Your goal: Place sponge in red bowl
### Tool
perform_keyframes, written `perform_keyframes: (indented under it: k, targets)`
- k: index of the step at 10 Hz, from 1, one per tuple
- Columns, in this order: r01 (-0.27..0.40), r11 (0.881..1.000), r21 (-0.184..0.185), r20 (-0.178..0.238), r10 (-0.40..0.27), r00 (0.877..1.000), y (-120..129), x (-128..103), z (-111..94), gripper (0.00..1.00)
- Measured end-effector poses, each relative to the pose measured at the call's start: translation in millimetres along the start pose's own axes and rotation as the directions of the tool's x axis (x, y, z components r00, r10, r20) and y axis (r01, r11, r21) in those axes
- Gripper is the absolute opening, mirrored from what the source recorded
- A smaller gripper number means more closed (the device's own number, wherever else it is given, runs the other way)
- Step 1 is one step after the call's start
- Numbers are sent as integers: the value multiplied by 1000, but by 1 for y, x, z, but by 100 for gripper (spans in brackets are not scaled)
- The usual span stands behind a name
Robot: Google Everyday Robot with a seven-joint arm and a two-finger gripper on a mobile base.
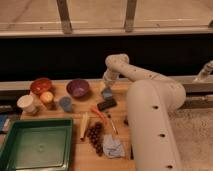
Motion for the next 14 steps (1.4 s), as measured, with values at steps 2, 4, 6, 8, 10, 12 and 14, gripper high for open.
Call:
perform_keyframes:
  k: [2, 4, 6, 8, 10, 12, 14]
  targets:
    - [-3, 1000, 28, 61, 1, 998, 3, -10, -43, 0]
    - [-2, 998, 58, 145, -6, 989, 5, -21, -90, 0]
    - [9, 998, 67, 214, -23, 977, 11, -34, -115, 0]
    - [35, 997, 63, 285, -51, 957, 23, -59, -142, 0]
    - [83, 995, 53, 315, -95, 944, 44, -91, -144, 0]
    - [145, 988, 44, 328, -152, 932, 67, -120, -141, 0]
    - [234, 972, 23, 339, -228, 913, 103, -159, -134, 0]
